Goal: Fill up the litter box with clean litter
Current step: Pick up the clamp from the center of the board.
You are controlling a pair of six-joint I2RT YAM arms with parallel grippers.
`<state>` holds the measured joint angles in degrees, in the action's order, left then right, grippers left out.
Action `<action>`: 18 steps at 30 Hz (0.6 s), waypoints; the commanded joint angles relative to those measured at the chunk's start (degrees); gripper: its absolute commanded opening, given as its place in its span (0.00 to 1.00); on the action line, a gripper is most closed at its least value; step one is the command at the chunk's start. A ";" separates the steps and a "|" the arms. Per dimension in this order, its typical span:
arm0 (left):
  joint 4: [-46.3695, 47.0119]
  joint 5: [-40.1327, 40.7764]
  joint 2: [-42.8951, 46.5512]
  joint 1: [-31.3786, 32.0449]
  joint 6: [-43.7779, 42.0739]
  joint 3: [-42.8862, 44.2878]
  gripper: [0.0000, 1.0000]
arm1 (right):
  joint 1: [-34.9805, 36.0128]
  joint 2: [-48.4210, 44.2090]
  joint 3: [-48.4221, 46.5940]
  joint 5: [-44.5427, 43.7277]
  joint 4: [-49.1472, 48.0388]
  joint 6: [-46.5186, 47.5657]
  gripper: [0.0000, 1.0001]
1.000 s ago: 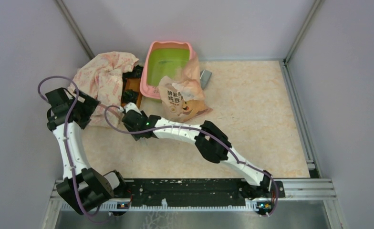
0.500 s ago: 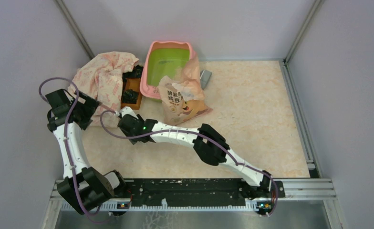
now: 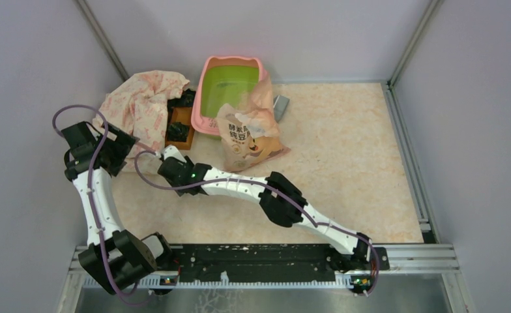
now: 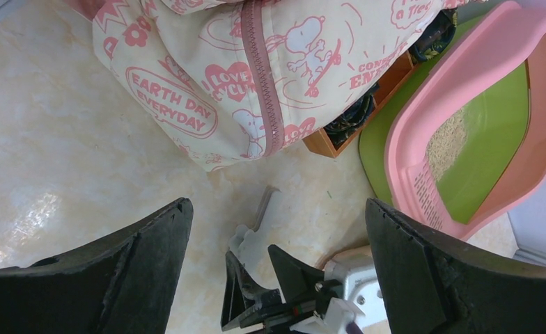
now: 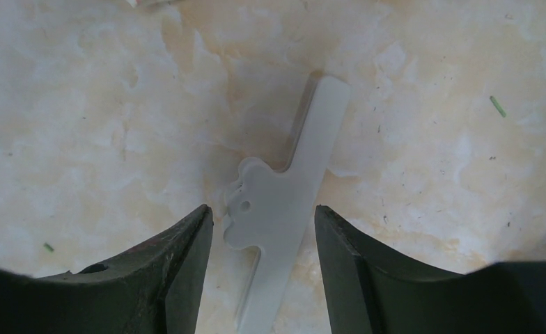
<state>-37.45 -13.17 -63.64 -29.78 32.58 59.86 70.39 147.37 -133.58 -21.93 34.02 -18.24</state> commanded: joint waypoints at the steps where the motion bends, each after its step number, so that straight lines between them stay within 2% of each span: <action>1: 1.24 -0.95 0.98 -0.55 -1.12 0.08 0.99 | 0.15 1.67 -2.98 -1.73 -0.27 -0.98 0.55; 9: 1.72 -1.50 0.97 -0.56 -1.21 0.04 0.98 | -0.80 0.53 -0.95 -1.51 -1.04 -2.09 0.43; 15: 2.49 -2.41 1.39 -0.58 -1.29 -0.84 0.99 | -2.22 -4.45 7.78 0.84 -6.75 -3.03 0.32; 18: 2.72 -2.92 1.58 -0.60 -1.33 -1.22 0.98 | -3.32 -6.96 11.14 2.81 -8.97 -3.74 0.20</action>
<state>-36.62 -14.63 -63.51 -29.78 32.01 59.44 69.47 144.88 -126.39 -21.71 27.97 -20.34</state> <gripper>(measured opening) 0.987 0.327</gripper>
